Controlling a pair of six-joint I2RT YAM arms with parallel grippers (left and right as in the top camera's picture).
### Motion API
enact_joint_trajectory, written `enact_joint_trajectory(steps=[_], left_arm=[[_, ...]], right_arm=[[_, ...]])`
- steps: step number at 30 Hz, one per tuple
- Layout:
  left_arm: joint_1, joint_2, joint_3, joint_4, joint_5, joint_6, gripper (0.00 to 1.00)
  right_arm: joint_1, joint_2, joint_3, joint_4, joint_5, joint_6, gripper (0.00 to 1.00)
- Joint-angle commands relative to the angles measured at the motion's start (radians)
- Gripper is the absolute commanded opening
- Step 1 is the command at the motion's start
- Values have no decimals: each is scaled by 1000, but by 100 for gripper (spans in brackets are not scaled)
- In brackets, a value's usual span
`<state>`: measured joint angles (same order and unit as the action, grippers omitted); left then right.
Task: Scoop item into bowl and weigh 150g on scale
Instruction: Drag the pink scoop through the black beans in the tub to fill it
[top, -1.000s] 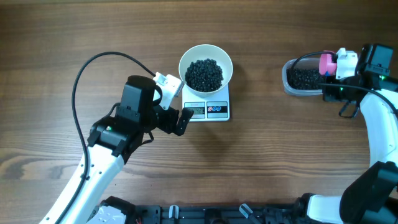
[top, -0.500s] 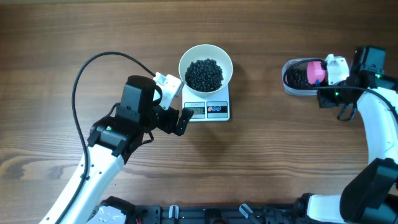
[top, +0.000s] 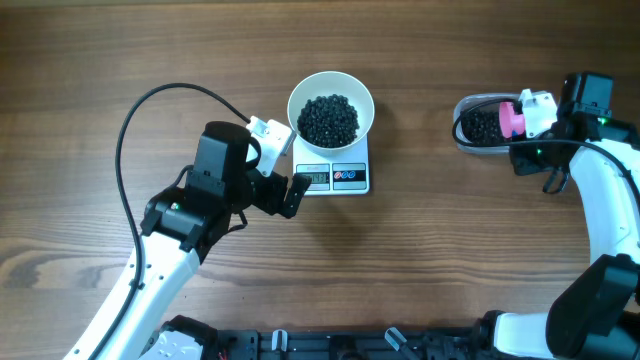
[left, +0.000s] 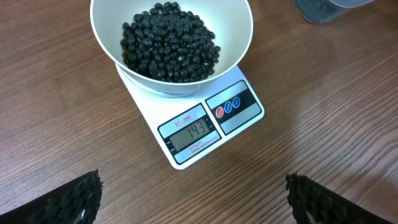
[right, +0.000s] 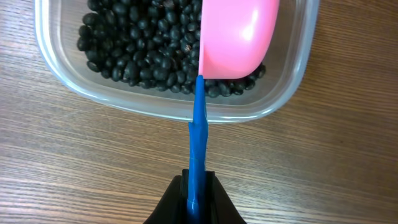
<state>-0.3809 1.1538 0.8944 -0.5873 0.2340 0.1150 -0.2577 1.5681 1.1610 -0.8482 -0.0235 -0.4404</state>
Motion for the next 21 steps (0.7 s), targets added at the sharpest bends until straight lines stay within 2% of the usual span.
enact_joint_trajectory(steps=[1, 12, 21], left_arm=[[-3, 8, -5, 0, 9, 11, 100], [-3, 8, -5, 0, 9, 11, 100], [-3, 8, -5, 0, 9, 11, 100]], right_arm=[[3, 13, -24, 8, 27, -7, 4], [3, 13, -51, 2, -162, -2, 4], [3, 13, -52, -29, -183, -2, 4]])
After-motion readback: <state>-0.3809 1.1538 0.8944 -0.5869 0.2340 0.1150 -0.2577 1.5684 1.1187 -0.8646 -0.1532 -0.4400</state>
